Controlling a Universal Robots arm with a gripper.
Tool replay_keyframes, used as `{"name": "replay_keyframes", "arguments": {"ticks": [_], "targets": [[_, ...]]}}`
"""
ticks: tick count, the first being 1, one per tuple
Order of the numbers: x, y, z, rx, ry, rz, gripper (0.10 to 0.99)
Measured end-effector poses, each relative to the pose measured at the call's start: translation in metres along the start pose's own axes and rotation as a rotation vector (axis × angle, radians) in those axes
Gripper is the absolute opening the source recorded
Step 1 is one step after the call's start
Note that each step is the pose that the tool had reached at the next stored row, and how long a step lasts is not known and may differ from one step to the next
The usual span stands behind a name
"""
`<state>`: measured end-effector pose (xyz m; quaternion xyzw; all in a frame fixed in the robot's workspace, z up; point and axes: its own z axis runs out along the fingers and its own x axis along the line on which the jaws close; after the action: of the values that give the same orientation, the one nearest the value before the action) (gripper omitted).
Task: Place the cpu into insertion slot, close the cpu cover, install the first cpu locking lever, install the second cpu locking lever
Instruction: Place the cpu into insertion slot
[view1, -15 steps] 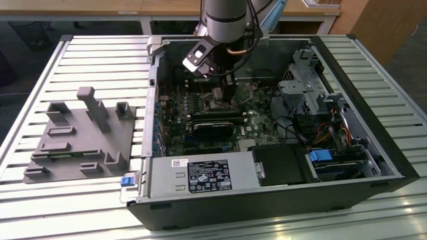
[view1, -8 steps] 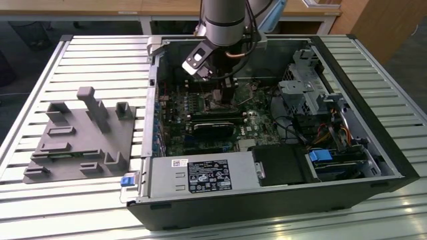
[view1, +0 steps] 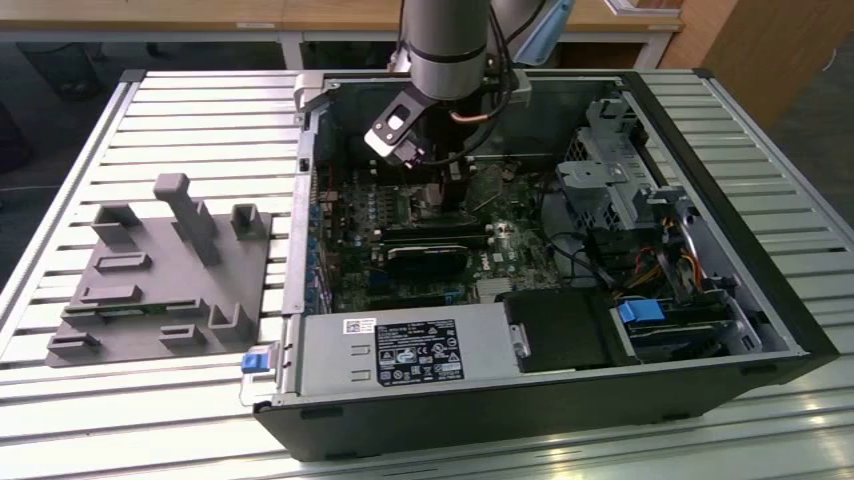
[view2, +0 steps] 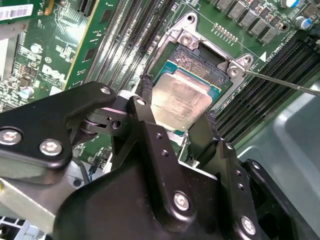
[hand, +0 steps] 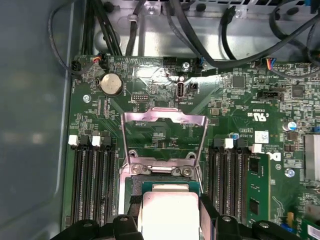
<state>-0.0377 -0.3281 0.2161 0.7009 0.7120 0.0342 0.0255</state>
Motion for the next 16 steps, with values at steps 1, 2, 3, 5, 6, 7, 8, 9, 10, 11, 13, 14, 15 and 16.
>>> {"name": "replay_keyframes", "arguments": {"ticks": [1,2,3,5,6,7,8,9,10,11,13,14,15,16], "targets": [[0.0005,0.0000,0.0005,0.000,0.0001,-0.001,0.537],[0.0011,-0.0001,0.0010,0.000,0.0001,-0.001,0.537],[0.0018,-0.0001,0.0016,0.000,0.0003,-0.002,0.537],[0.0028,-0.0003,0.0031,0.000,0.0005,-0.004,0.537],[0.0032,-0.0005,0.0041,0.000,0.0006,-0.004,0.537],[0.0035,-0.0010,0.0052,0.000,0.0006,-0.005,0.537],[0.0037,-0.0021,0.0062,0.000,0.0005,-0.005,0.537],[0.0039,-0.0036,0.0072,0.000,0.0005,-0.005,0.537],[0.0041,-0.0048,0.0081,0.000,0.0005,-0.005,0.537],[0.0044,-0.0054,0.0089,0.000,0.0005,-0.005,0.537],[0.0052,-0.0059,0.0107,0.000,0.0006,-0.005,0.537],[0.0056,-0.0059,0.0116,0.000,0.0006,-0.005,0.537],[0.0057,-0.0057,0.0124,0.000,0.0006,-0.005,0.537],[0.0058,-0.0054,0.0132,0.000,0.0006,-0.004,0.537]]}}
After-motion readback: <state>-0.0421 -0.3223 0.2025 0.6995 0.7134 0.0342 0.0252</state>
